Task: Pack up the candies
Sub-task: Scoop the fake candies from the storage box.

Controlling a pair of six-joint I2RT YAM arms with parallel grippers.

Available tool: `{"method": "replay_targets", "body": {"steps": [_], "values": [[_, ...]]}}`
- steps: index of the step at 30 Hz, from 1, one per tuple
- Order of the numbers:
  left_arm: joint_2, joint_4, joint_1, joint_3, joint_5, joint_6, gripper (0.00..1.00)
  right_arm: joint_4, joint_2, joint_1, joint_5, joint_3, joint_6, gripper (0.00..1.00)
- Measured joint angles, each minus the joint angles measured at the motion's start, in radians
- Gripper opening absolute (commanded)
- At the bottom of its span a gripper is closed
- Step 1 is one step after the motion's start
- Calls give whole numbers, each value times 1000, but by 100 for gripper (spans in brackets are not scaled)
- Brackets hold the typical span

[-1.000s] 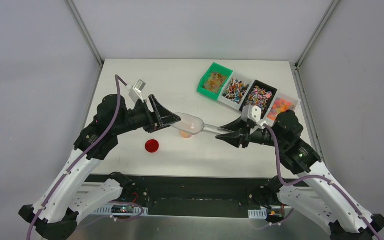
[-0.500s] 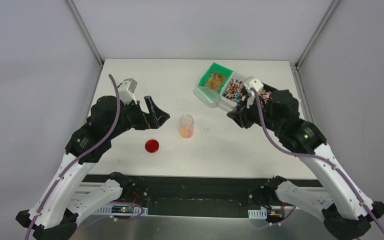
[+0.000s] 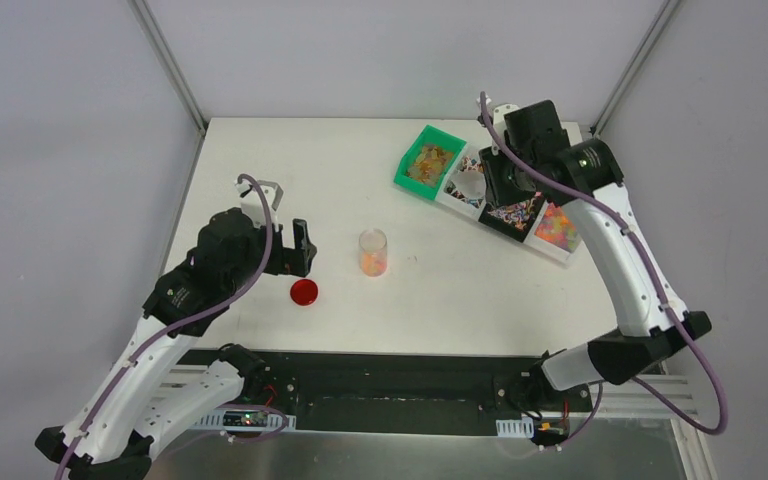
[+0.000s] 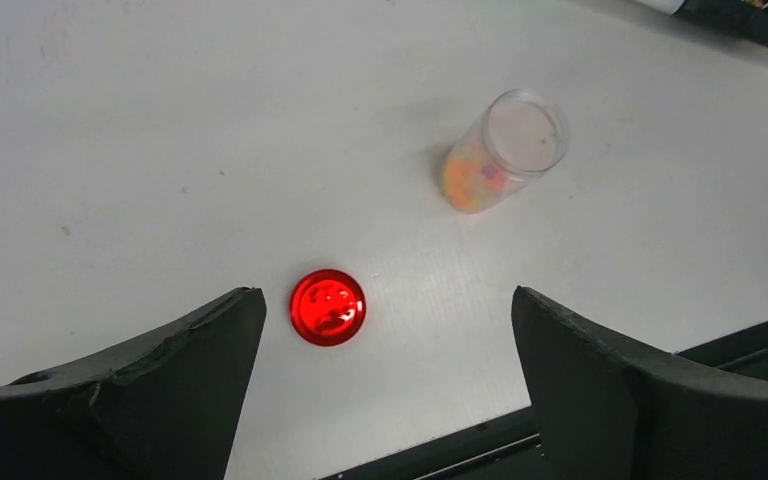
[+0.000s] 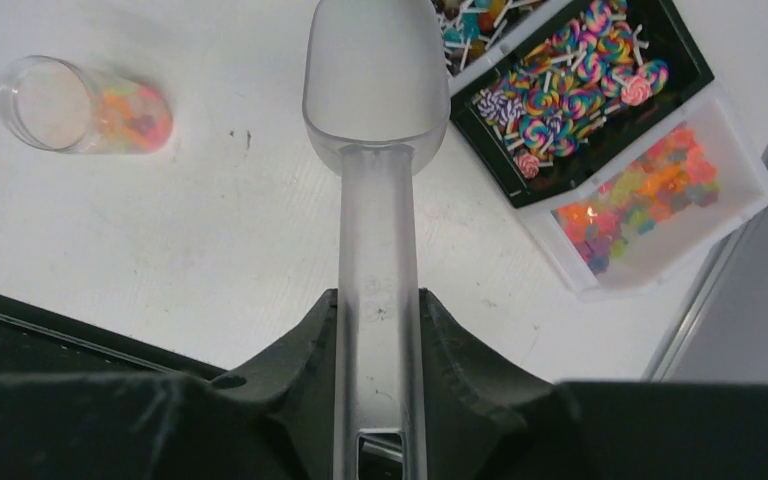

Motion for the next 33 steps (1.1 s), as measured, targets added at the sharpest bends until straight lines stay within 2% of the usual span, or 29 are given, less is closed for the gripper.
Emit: {"method": "replay_targets", "body": {"steps": [5,11,17,33], "values": [[-29,0,0,-85,-29,33,97,-145,154,-28,17,118,14,0],[-40,3,0,-93,-31,49,96,-238,309,-31,47,206,49,0],[-60,8,0,-93,-31,54,96,-283,417,-31,81,342,74,0],[-87,9,0,-93,-35,56,95,-326,661,-31,149,541,154,0]]}}
